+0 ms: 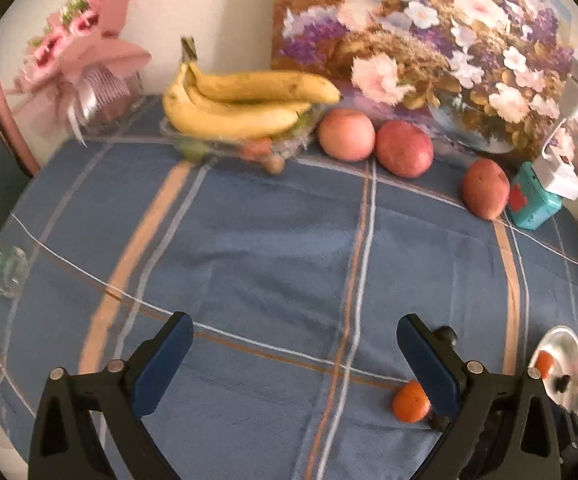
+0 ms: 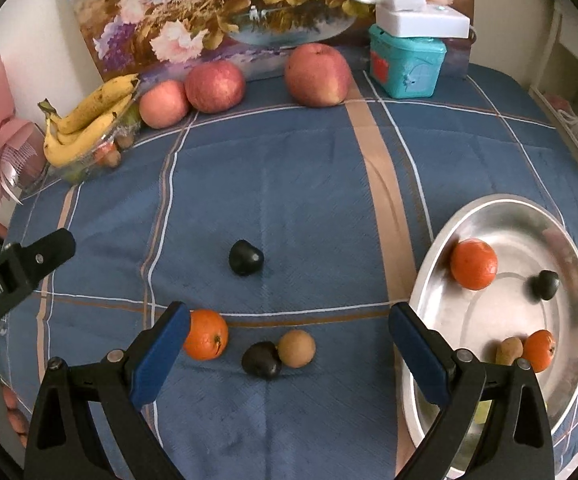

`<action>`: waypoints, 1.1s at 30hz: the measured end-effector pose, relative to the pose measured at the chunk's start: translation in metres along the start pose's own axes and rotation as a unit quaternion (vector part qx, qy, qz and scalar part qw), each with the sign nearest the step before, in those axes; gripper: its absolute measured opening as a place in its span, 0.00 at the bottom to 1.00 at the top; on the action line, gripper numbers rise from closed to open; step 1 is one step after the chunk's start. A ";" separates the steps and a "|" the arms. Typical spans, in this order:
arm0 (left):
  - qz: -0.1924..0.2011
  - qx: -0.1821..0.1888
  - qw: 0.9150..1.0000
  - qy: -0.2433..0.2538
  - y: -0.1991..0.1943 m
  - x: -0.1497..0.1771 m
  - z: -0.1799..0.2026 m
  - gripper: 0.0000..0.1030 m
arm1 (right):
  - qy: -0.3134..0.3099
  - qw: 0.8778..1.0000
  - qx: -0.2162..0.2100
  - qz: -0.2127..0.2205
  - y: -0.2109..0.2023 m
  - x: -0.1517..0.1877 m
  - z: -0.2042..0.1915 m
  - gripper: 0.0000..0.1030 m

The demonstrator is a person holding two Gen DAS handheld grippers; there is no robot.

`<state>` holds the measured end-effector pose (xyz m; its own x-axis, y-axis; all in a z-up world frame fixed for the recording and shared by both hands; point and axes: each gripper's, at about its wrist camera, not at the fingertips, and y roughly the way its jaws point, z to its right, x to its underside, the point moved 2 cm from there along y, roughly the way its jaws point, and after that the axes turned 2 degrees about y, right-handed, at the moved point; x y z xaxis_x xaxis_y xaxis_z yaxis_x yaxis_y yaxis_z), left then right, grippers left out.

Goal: Organize fruits
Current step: 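Grasp an orange persimmon with the left tool while the right tool grasps a brown kiwi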

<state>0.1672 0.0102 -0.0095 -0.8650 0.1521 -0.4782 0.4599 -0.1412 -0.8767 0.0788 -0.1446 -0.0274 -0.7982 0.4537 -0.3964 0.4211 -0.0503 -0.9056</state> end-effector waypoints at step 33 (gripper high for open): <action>-0.172 0.191 0.965 -0.055 0.054 0.050 0.055 0.36 | 0.049 0.997 -0.029 -0.050 0.026 0.021 0.016 0.25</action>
<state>0.1375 -0.0436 -0.0779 -0.9788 0.1533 -0.1358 0.0522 -0.4546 -0.8892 0.0657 -0.1506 -0.0620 -0.7922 0.5392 -0.2857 0.3688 0.0502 -0.9281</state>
